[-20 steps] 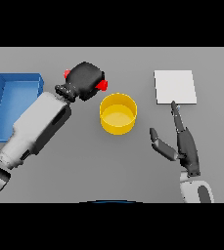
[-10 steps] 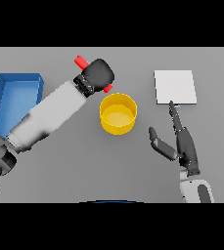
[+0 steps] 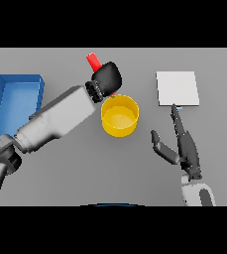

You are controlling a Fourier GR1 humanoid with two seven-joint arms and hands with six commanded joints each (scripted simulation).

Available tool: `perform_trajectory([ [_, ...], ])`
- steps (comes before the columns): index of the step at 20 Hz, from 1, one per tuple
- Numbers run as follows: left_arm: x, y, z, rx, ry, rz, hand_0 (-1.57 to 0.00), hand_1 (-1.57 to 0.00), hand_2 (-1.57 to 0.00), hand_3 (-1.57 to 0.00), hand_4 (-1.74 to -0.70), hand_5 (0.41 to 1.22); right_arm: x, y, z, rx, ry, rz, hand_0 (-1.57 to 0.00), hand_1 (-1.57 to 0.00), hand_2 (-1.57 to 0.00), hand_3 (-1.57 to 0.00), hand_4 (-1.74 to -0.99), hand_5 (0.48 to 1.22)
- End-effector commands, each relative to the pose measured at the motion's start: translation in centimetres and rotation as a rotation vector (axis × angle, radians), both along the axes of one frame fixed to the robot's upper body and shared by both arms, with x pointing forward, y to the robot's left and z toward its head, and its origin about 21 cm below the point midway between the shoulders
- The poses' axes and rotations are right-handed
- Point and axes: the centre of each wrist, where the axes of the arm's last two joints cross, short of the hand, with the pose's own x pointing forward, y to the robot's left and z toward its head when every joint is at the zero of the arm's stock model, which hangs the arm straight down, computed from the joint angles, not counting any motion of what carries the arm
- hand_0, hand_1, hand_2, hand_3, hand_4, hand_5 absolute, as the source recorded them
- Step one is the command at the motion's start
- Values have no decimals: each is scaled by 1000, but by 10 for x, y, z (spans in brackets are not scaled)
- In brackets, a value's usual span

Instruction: Pick up the red beaker and tilt it to pour out 1 green nut into yellow bowl. Pick up the yellow bowl and place it on the metallic measuring scale.

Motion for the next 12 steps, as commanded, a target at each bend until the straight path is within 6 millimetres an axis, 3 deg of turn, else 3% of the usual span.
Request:
perform_trajectory([
  [1,-1,-4,0,22,-27,-22,-1571,-1571,-1571,-1571,-1737,1221,0,2,2,-5,-11,5,1,1,1,1,-1055,691],
  [5,-5,-13,-1,152,-69,-69,-1571,-1571,-1571,-1571,-1734,1221,2,4,6,-20,-25,-7,1,1,1,1,-1082,677],
  [12,-8,-44,4,364,-138,-143,-1571,-1571,-1571,-1571,-1728,1221,2,4,3,-28,-40,-11,1,1,1,1,-1047,681],
])
